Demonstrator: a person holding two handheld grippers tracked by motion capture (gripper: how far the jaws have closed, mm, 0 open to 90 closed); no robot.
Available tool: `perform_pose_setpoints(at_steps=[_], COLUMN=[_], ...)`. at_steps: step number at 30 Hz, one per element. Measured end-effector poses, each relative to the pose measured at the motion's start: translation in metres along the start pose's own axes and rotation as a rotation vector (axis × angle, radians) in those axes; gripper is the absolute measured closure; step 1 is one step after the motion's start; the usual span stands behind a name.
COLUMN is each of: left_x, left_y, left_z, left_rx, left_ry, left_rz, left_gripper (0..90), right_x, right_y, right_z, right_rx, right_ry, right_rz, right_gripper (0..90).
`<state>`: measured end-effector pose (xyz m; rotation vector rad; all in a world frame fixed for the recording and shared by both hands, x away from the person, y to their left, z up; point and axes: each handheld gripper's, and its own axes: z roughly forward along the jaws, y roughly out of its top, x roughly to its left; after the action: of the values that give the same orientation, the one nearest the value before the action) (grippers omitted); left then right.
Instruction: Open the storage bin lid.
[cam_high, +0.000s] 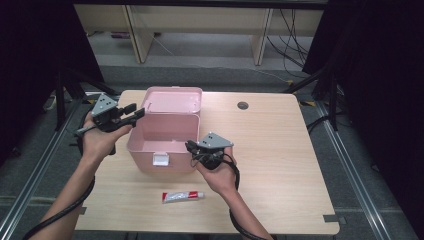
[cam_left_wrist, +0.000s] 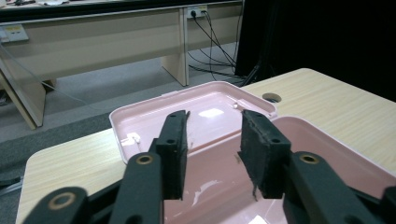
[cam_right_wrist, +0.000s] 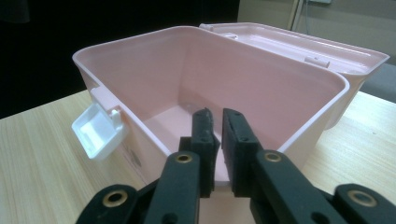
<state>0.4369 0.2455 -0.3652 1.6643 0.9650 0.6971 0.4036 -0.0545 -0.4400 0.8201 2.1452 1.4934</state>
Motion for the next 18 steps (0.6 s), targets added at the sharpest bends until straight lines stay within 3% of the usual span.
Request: perform_pose_setpoints(at_steps=[2,3,4,5,7,10,12,13,14,15,16,18], left_x=[-0.003,-0.005,-0.008,-0.010,-0.015,-0.021,-0.025,-0.027,-0.029,-0.029,-0.033,-0.038], left_y=[-0.002,-0.004,-0.005,-0.006,-0.008,-0.012,-0.015,-0.017,-0.019,-0.020,-0.022,-0.026], left_z=[-0.003,-0.004,-0.005,-0.007,-0.011,-0.016,-0.019,-0.020,-0.022,-0.022,-0.024,-0.027], left_rx=[0.002,0.000,0.002,-0.001,-0.004,-0.004,-0.006,-0.006,-0.004,-0.023,-0.006,-0.013], left_ry=[-0.028,-0.049,-0.067,-0.083,-0.112,-0.134,-0.150,-0.159,-0.170,-0.185,-0.195,-0.222], left_rz=[0.008,0.008,0.007,0.014,0.034,0.038,0.028,0.025,0.020,0.042,0.023,0.024], left_gripper=[56.6,55.1,53.9,52.8,50.7,46.8,45.4,44.8,44.5,44.2,44.0,43.5], right_x=[-0.001,0.000,0.000,0.001,-0.001,-0.003,-0.002,-0.006,-0.006,-0.008,-0.008,-0.012], right_y=[0.001,0.001,0.001,0.001,0.003,0.005,0.006,0.007,0.008,0.008,0.007,0.007], right_z=[0.001,-0.001,-0.001,-0.002,-0.003,-0.008,-0.012,-0.013,-0.016,-0.018,-0.021,-0.026], right_rx=[-0.010,0.009,-0.006,-0.001,-0.008,-0.007,-0.005,-0.010,-0.005,-0.014,-0.010,-0.011], right_ry=[-0.003,-0.009,-0.016,-0.007,-0.009,-0.016,-0.021,-0.016,-0.024,-0.019,-0.028,-0.021], right_rz=[-0.011,0.008,0.002,0.031,0.002,0.008,0.042,0.014,0.016,0.016,0.026,0.026], right_gripper=[82.0,80.8,79.5,78.4,76.1,72.1,70.5,69.9,69.1,68.4,67.8,66.6])
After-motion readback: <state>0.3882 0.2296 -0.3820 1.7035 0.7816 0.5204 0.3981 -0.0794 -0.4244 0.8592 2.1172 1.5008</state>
